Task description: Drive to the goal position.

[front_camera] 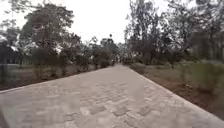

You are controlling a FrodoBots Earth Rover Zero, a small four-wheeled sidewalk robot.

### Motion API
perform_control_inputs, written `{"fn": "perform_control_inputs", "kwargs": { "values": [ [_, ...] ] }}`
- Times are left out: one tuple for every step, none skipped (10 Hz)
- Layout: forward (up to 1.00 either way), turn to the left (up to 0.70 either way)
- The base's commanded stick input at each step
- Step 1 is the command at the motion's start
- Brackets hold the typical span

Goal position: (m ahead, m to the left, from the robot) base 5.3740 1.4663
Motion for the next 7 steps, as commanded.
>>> {"fn": "perform_control_inputs", "kwargs": {
  "values": [
    [0.7, 0.0],
    [0.7, 0.0],
    [0.7, 0.0],
    [0.7, 0.0],
    [0.7, 0.0],
    [0.7, 0.0],
    [0.7, 0.0]
  ]
}}
